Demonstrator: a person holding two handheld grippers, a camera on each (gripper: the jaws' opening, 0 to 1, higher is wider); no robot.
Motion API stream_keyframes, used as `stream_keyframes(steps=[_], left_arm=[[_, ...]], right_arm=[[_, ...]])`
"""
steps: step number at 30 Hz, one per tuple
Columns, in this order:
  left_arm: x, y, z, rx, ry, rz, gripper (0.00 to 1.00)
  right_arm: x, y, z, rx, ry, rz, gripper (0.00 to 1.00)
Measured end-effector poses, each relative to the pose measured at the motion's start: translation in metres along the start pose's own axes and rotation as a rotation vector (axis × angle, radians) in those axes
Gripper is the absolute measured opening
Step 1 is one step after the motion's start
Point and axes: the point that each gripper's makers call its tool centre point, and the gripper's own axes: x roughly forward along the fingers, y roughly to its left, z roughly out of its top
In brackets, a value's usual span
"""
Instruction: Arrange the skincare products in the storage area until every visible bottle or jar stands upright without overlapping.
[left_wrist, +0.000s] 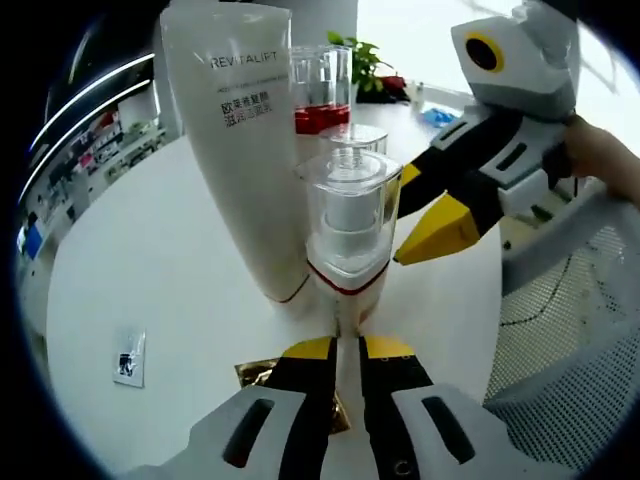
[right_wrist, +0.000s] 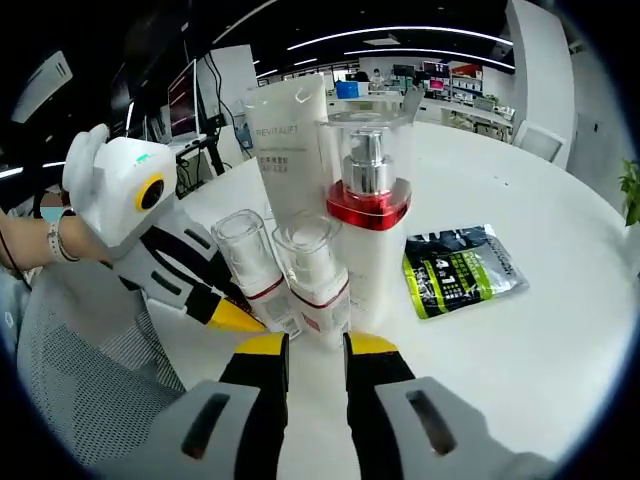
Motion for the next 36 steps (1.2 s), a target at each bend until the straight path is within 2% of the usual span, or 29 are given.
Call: stream_keyframes(steps=[4, 9, 15, 20, 28, 33, 36], left_arm=[[0.001, 0.002, 0.001, -0.005, -0.002, 0.012, 0.08], [0.005, 0.004, 0.003, 0.0, 0.003, 0.021, 0.06], [0.008, 0.006, 0.008, -0.005, -0.006, 0.032, 0.08], [0.011, 0.006, 0.008, -0.013, -0.001, 0.04, 0.08], [0.014, 0.007, 0.009, -0.023, -0.001, 0.056, 0.09], [0.016, 0.007, 0.011, -0.044, -0.008, 0.062, 0.1], [0.016, 0.006, 0.011, -0.062, -0.011, 0.065, 0.11]], right_arm=[[0.0, -0.001, 0.001, 0.0, -0.001, -0.005, 0.2], [0.002, 0.0, -0.002, -0.027, 0.018, -0.008, 0.2], [0.004, 0.001, -0.003, -0.055, 0.034, -0.01, 0.2], [0.004, 0.002, 0.001, -0.041, 0.01, 0.001, 0.18], [0.005, -0.003, 0.001, -0.051, 0.017, -0.006, 0.16], [0.009, -0.014, 0.0, -0.059, 0.037, -0.021, 0.15], [0.013, -0.012, 0.0, -0.066, 0.05, -0.012, 0.15]])
